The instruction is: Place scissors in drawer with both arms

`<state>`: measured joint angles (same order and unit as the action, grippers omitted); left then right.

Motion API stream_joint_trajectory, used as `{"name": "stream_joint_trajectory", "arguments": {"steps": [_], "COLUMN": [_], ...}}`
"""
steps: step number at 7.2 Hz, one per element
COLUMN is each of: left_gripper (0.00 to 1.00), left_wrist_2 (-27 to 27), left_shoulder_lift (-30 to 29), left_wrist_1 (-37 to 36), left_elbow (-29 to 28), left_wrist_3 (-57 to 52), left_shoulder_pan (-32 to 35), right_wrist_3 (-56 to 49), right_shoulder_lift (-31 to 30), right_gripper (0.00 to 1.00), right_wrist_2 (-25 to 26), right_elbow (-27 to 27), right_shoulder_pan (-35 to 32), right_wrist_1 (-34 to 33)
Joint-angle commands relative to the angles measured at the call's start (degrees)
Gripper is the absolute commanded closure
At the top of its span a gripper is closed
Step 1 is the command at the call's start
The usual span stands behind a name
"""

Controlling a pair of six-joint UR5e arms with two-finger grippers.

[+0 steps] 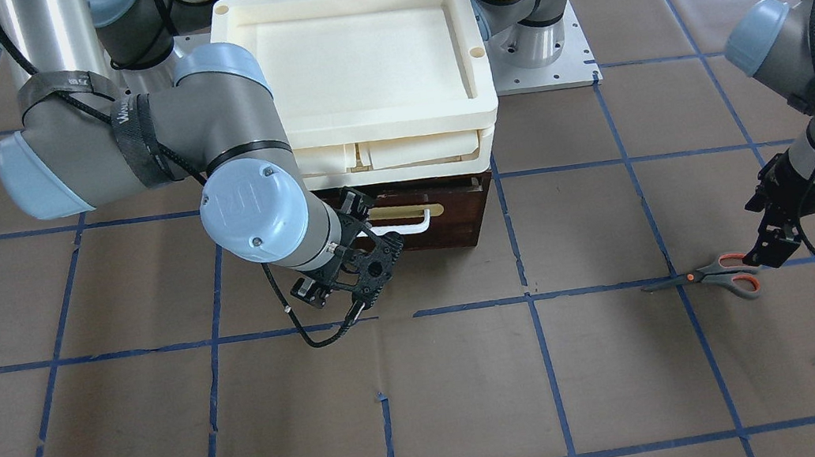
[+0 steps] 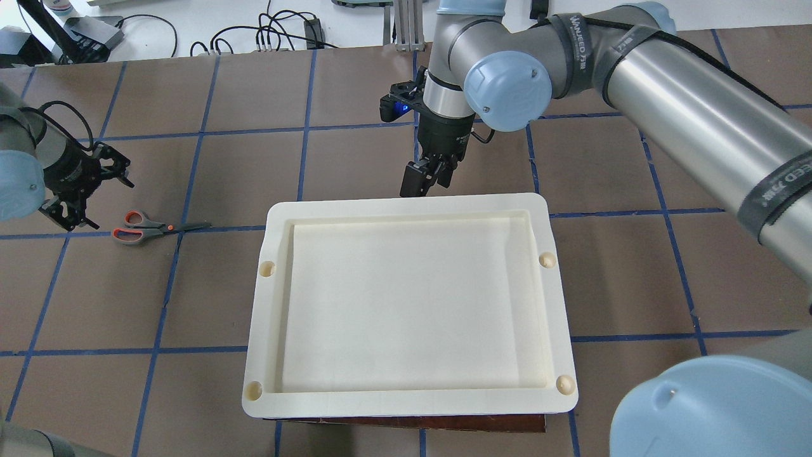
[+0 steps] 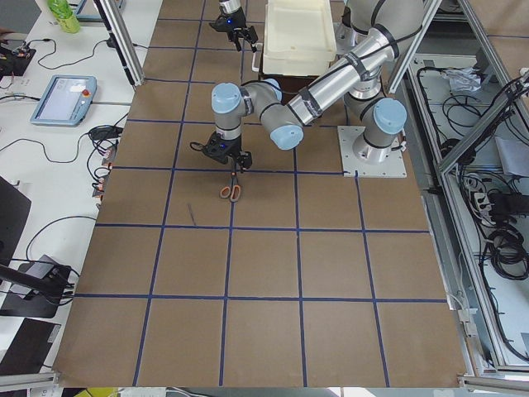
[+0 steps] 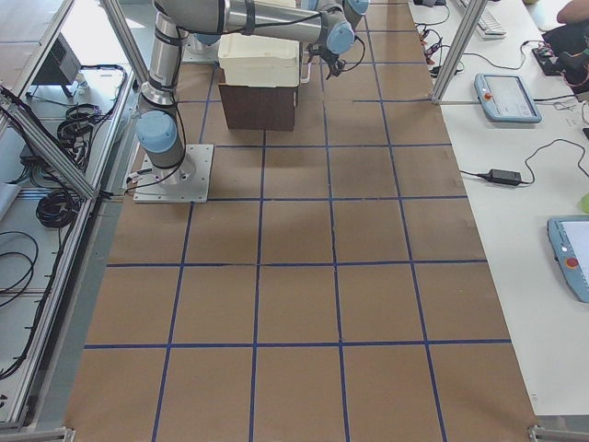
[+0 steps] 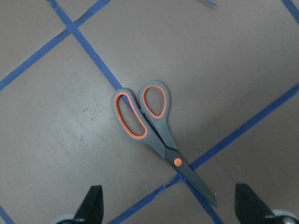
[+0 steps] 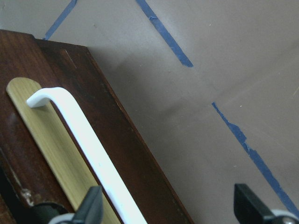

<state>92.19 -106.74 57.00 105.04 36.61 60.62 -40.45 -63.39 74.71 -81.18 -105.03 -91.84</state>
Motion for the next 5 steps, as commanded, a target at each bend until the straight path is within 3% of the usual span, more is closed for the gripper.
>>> {"name": "stream_joint_trajectory", "arguments": {"steps": [1,3,5], "left_gripper": [0.01,0.01,0.03], "left_wrist_2": [-2.4,-2.7,-2.7], "left_shoulder_lift": [-3.0,-8.7,-9.5], "left_wrist_1": [-1.2,-7.7,-7.5], "left_elbow": [2.3,-0.4,0.4], "left_wrist_3": [9.9,14.2,20.7], "left_shoulder_pan": [-0.5,-0.9,-0.9], "right_wrist_3": [-0.1,-0.1,-0.1], "right_shoulder_lift": [0.7,0.9,0.6], "right_gripper": [0.02,0.02,0.02], "right_wrist_2": [0.0,0.0,-0.2], "right_elbow": [-0.4,-0.7,-0.6], "right_shoulder_pan": [0.0,0.0,0.0], "right_wrist_1": [0.1,0.2,1.2]}}
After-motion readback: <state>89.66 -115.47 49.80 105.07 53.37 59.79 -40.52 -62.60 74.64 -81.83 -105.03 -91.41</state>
